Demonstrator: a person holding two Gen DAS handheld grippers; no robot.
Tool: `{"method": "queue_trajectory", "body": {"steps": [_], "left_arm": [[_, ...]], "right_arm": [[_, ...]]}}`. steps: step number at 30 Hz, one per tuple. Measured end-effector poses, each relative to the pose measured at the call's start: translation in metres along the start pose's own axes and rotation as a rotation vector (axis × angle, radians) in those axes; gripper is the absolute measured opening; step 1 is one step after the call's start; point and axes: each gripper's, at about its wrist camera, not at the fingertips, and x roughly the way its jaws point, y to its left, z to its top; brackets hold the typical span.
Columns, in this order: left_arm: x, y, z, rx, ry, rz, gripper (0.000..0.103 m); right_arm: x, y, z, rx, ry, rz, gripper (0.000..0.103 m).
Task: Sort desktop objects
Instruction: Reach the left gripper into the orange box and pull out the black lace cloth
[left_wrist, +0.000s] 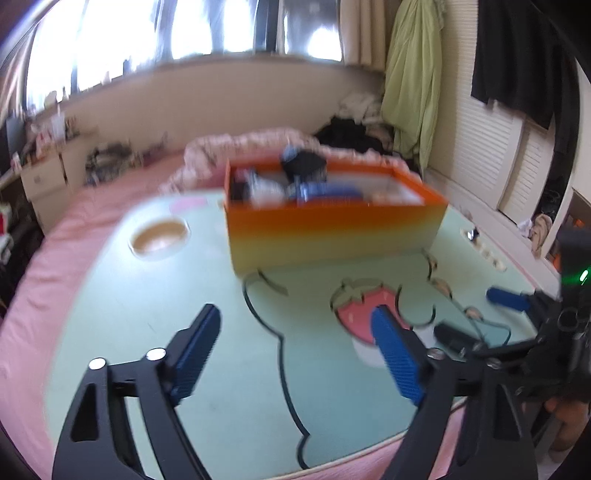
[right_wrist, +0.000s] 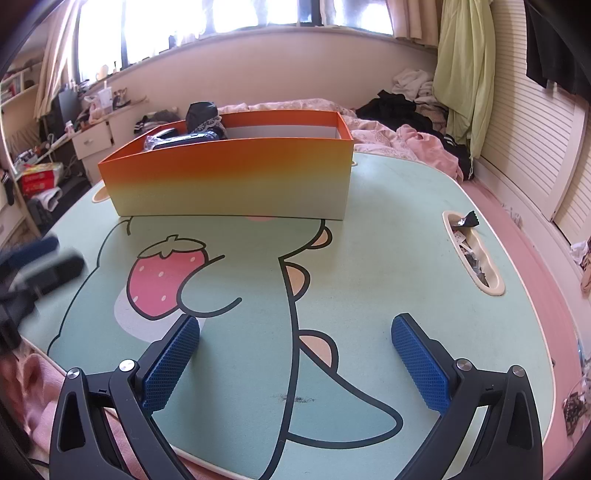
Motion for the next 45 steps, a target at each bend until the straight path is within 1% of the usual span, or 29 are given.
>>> {"method": "queue_trajectory", "body": {"steps": [2,3,5,7,8,9,11,12,15,17,20,21,23,24,27,28,29,30,31,32,33,34,35,36,37,39,41,43,45], "left_arm": [[-0.011,0.002,0.015,0.015,-0.05,-0.014,0.078],[-0.013,0.003,0.023,0.015,-0.058,-0.026,0.078],[-0.008,0.003,0.046,0.01,-0.058,-0.049,0.068],[-0.003,0.01,0.066,-0.008,-0.044,-0.054,0.04],[0.008,0.013,0.081,-0.021,-0.02,-0.065,0.036],[0.017,0.01,0.088,-0.029,0.001,-0.076,0.034],[0.041,0.009,0.104,-0.039,0.065,-0.097,0.034],[0.06,0.008,0.114,-0.043,0.111,-0.074,0.034],[0.096,0.002,0.127,-0.052,0.169,-0.026,0.034],[0.12,0.0,0.139,-0.081,0.216,-0.002,0.034],[0.14,-0.005,0.147,-0.1,0.287,-0.021,0.034],[0.145,-0.011,0.147,-0.079,0.303,-0.03,0.035],[0.149,-0.019,0.149,-0.018,0.304,-0.012,0.036],[0.15,-0.021,0.148,-0.013,0.3,-0.01,0.036],[0.152,-0.017,0.15,-0.072,0.299,-0.059,0.036],[0.152,-0.018,0.148,-0.07,0.293,-0.091,0.036],[0.153,-0.021,0.15,-0.058,0.288,-0.105,0.036],[0.152,-0.025,0.148,-0.028,0.262,-0.116,0.024],[0.149,-0.028,0.145,0.001,0.236,-0.118,0.018],[0.149,-0.028,0.145,0.005,0.231,-0.118,0.017],[0.146,-0.026,0.144,-0.01,0.213,-0.14,0.009],[0.14,-0.022,0.145,-0.042,0.179,-0.189,0.006],[0.133,-0.019,0.147,-0.064,0.153,-0.221,0.005],[0.121,-0.015,0.149,-0.092,0.107,-0.25,0.004],[0.109,-0.014,0.151,-0.102,0.068,-0.263,0.003],[0.072,-0.015,0.152,-0.099,-0.039,-0.284,0.003],[0.037,-0.015,0.144,-0.09,-0.106,-0.33,0.003],[0.003,-0.012,0.126,-0.086,-0.149,-0.393,0.003],[-0.02,-0.005,0.099,-0.082,-0.153,-0.421,0.003]], "right_arm": [[0.0,0.0,0.0,-0.001,0.0,0.001,0.103],[0.0,0.0,0.0,-0.002,0.0,0.003,0.103],[0.0,0.0,0.0,-0.003,0.0,0.004,0.103],[0.0,0.0,0.0,-0.004,0.0,0.005,0.103],[0.0,0.0,0.0,-0.004,0.0,0.006,0.103],[0.0,0.0,0.0,-0.006,0.0,0.008,0.103],[0.001,0.0,0.001,-0.007,0.001,0.009,0.103],[0.001,0.001,0.001,-0.01,0.001,0.011,0.103],[0.001,0.001,0.001,-0.018,0.0,0.021,0.103],[-0.001,0.002,-0.001,-0.021,-0.003,0.027,0.103],[0.002,0.004,0.0,-0.031,-0.014,0.038,0.103],[0.001,0.005,0.0,-0.037,-0.02,0.045,0.103],[0.0,0.005,-0.002,-0.058,-0.027,0.061,0.103],[0.0,0.004,-0.002,-0.054,-0.026,0.063,0.103],[0.002,0.009,0.0,-0.065,-0.021,0.057,0.103],[0.003,0.013,0.001,-0.074,-0.021,0.052,0.103],[0.003,0.015,0.002,-0.08,-0.021,0.052,0.103],[0.003,0.016,0.002,-0.087,-0.02,0.055,0.103],[0.003,0.017,0.002,-0.088,-0.018,0.057,0.103],[0.003,0.015,0.002,-0.107,-0.017,0.086,0.103],[0.003,0.015,0.002,-0.105,-0.017,0.09,0.103],[0.002,0.014,0.001,-0.105,-0.018,0.095,0.103],[0.002,0.012,0.001,-0.106,-0.02,0.098,0.103],[0.001,0.013,0.0,-0.109,-0.022,0.099,0.103],[0.002,0.012,0.0,-0.109,-0.023,0.1,0.103],[0.002,0.013,-0.001,-0.109,-0.022,0.103,0.103],[0.002,0.014,-0.001,-0.108,-0.02,0.107,0.103],[0.002,0.016,-0.001,-0.108,-0.021,0.11,0.103],[0.002,0.015,0.0,-0.112,-0.02,0.114,0.103]]}}
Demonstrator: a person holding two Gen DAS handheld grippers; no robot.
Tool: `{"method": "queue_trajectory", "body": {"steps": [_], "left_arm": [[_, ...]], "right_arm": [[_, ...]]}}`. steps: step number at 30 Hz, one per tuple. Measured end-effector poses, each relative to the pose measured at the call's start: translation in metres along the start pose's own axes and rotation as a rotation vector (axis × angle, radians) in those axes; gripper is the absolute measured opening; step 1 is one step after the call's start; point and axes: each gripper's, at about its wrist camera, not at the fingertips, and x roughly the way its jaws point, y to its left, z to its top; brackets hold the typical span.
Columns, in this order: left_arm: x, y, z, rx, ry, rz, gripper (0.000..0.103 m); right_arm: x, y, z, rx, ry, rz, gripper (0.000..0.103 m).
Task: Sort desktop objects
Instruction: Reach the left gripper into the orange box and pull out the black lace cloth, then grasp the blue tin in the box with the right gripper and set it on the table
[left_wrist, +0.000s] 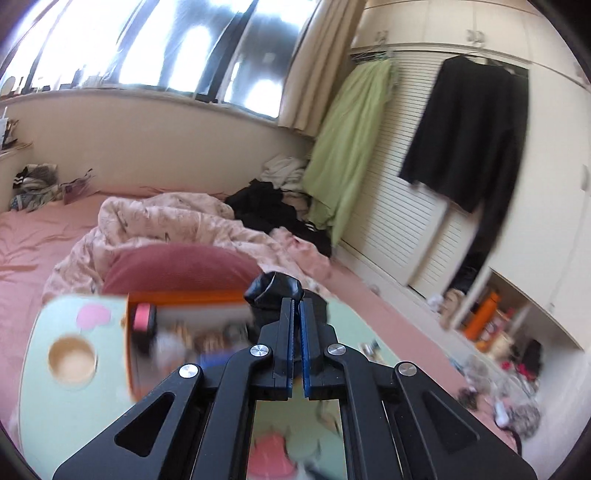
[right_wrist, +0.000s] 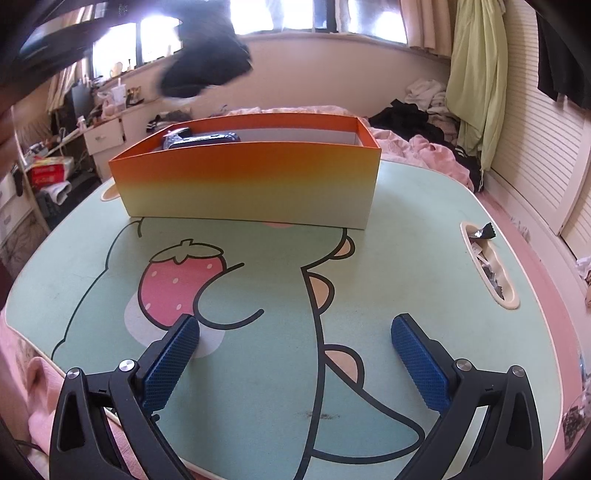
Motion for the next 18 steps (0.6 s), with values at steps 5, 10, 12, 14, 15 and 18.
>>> {"method": "queue_trajectory", "body": {"steps": [5,10,12,14,15,18], "left_arm": [[-0.015,0.028,-0.07,-0.099,0.036,0.045,0.003],[0.011,0.048,-0.111,-0.199,0.128,0.051,0.009],[0.008,0.05,-0.113,-0.22,0.117,0.062,0.012],[-0.003,0.048,-0.115,-0.219,0.06,0.071,0.036],[-0.01,0.046,-0.115,-0.213,0.025,0.079,0.062],[-0.032,0.041,-0.116,-0.197,-0.081,0.128,0.083]], "right_arm": [[-0.001,0.004,0.003,0.002,0.025,0.008,0.103],[-0.018,0.006,0.033,-0.005,-0.009,0.091,0.062],[-0.03,0.007,0.061,0.011,-0.064,0.122,0.062],[-0.035,0.01,0.093,0.045,-0.087,0.185,0.062],[-0.034,0.015,0.106,0.048,-0.067,0.231,0.062],[-0.008,0.04,0.146,0.016,0.076,0.31,0.067]]}}
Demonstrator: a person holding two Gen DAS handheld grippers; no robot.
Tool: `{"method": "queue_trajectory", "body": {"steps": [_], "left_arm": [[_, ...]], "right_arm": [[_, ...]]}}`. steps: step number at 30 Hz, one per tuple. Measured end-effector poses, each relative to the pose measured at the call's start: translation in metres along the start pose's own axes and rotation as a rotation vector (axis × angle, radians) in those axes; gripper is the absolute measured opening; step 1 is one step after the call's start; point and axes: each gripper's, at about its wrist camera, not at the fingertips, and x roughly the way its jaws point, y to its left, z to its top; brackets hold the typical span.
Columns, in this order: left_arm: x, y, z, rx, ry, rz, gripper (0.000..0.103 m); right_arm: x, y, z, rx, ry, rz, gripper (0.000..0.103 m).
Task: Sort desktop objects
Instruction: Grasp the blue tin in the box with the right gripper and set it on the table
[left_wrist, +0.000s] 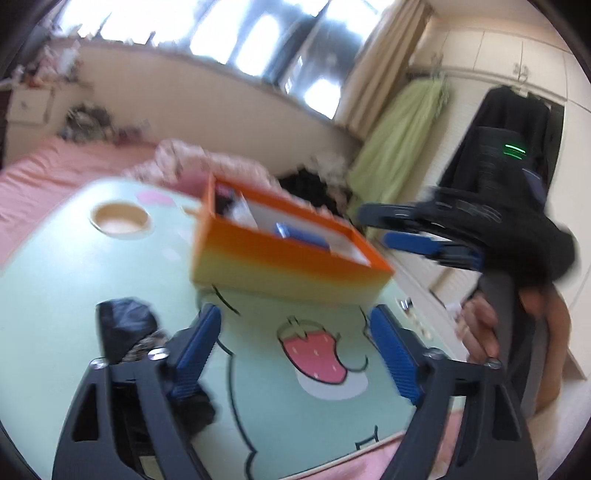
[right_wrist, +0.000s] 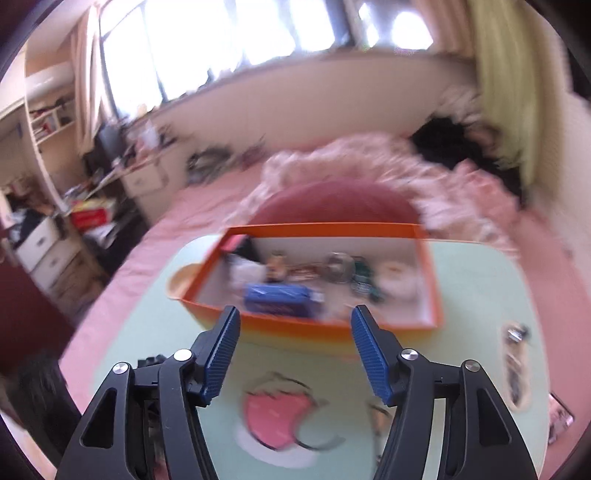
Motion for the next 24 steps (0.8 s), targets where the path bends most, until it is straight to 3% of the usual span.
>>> {"method": "queue_trajectory", "body": {"steps": [5,7,9,13,16,21,23,24], "left_arm": [[-0.03,0.009,0.008,0.018,-0.072,0.033,0.083],[-0.038,0.013,0.013,0.04,-0.078,0.036,0.083],[-0.041,0.021,0.016,0.06,-0.068,0.025,0.083],[-0.043,0.039,0.019,0.06,0.029,0.076,0.083],[-0.045,0.038,0.013,0.147,0.123,0.185,0.083],[-0.022,0.045,-0.003,0.158,0.233,0.249,0.083],[-0.011,0.044,-0.009,0.161,0.246,0.245,0.064],[-0.008,0.043,-0.014,0.161,0.252,0.228,0.044]], "right_arm": [[0.072,0.012,0.022,0.032,0.224,-0.038,0.068],[0.085,0.003,0.019,0.032,0.277,0.033,0.069],[0.096,0.007,0.015,0.007,0.303,0.02,0.071],[0.094,0.001,0.016,0.032,0.276,0.038,0.07],[0.079,-0.014,0.02,0.079,0.227,0.082,0.068],[0.013,-0.036,0.034,0.19,0.014,0.208,0.068],[-0.025,-0.032,0.029,0.162,-0.078,0.213,0.068],[-0.039,-0.028,0.023,0.135,-0.104,0.202,0.068]]}}
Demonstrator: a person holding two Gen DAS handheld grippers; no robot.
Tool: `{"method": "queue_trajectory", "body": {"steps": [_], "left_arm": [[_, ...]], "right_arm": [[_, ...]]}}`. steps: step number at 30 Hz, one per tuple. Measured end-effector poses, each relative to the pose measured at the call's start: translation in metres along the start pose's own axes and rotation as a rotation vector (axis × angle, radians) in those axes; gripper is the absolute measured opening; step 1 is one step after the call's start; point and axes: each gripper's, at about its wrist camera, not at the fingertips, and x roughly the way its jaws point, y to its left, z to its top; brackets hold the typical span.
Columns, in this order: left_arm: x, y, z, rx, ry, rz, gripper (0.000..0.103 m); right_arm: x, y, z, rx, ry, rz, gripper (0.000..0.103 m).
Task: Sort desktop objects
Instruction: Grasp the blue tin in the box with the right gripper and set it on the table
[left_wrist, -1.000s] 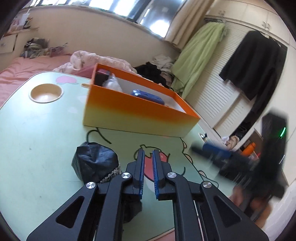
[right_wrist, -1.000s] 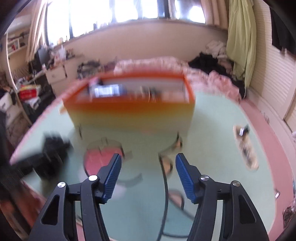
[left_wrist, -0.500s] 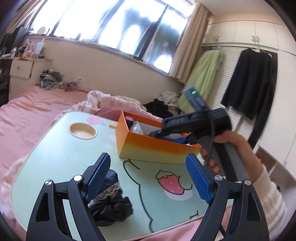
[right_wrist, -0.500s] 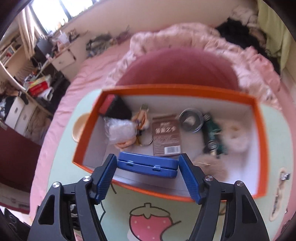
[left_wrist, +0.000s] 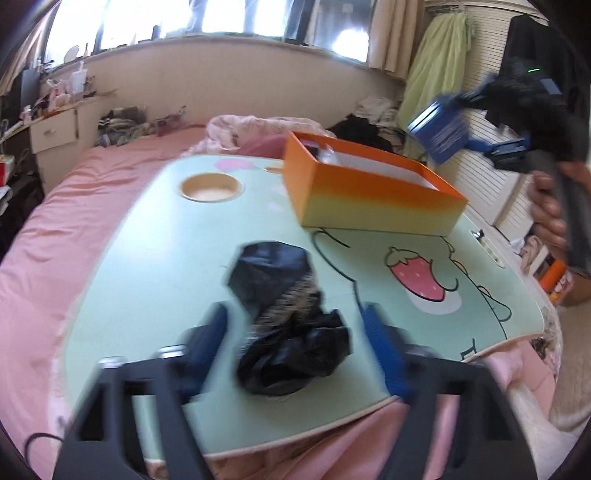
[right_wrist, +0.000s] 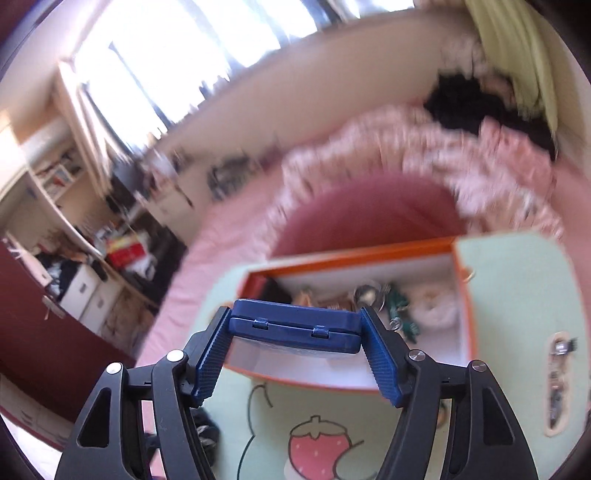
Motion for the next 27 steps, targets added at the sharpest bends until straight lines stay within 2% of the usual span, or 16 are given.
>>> {"method": "queue_trajectory", "body": {"steps": [1,4,6,9,11,12,13,15,17,18,20,21,22,24,27], "left_arm": [[0.005,-0.001,-0.001,0.003,0.01,-0.024,0.042],[0.021,-0.011,0.008,0.003,0.01,-0.07,0.041],[0.031,-0.027,0.018,-0.002,0.034,-0.125,0.041],[0.056,-0.044,0.032,-0.015,0.081,-0.19,0.041],[0.059,-0.051,0.038,-0.044,0.09,-0.244,0.044],[0.057,-0.053,0.039,-0.043,0.085,-0.255,0.05],[0.054,-0.052,0.039,-0.043,0.08,-0.25,0.06],[0.042,-0.052,0.036,-0.045,0.04,-0.219,0.072],[0.027,-0.05,0.032,-0.041,-0.025,-0.196,0.076],[0.022,-0.049,0.03,-0.038,-0.042,-0.183,0.078],[0.014,-0.047,0.028,-0.027,-0.062,-0.152,0.079],[0.01,-0.046,0.027,-0.019,-0.066,-0.138,0.079],[0.008,-0.045,0.028,-0.015,-0.067,-0.131,0.079],[0.002,-0.043,0.029,-0.005,-0.08,-0.111,0.079],[-0.002,-0.043,0.038,0.017,-0.106,-0.031,0.079]], "right_arm": [[-0.014,0.006,-0.011,-0.038,-0.017,-0.021,0.068],[-0.02,0.007,-0.042,-0.091,0.005,-0.08,0.068],[-0.009,0.001,-0.063,-0.103,0.027,-0.134,0.067],[0.016,-0.01,-0.085,-0.121,0.066,-0.156,0.066],[0.031,-0.018,-0.092,-0.114,0.096,-0.152,0.067],[0.035,-0.022,-0.094,-0.115,0.089,-0.156,0.067],[0.039,-0.024,-0.095,-0.118,0.091,-0.173,0.066],[0.04,-0.027,-0.098,-0.13,0.079,-0.159,0.066],[0.031,-0.025,-0.101,-0.151,0.012,-0.134,0.067],[0.022,-0.023,-0.104,-0.158,-0.05,-0.159,0.067],[0.005,-0.015,-0.109,-0.182,-0.126,-0.188,0.074],[-0.005,-0.011,-0.115,-0.202,-0.149,-0.172,0.081],[-0.011,-0.007,-0.12,-0.213,-0.147,-0.16,0.084],[-0.017,-0.004,-0.132,-0.222,-0.113,-0.171,0.085],[-0.015,-0.01,-0.154,-0.22,-0.006,-0.216,0.085]]}}
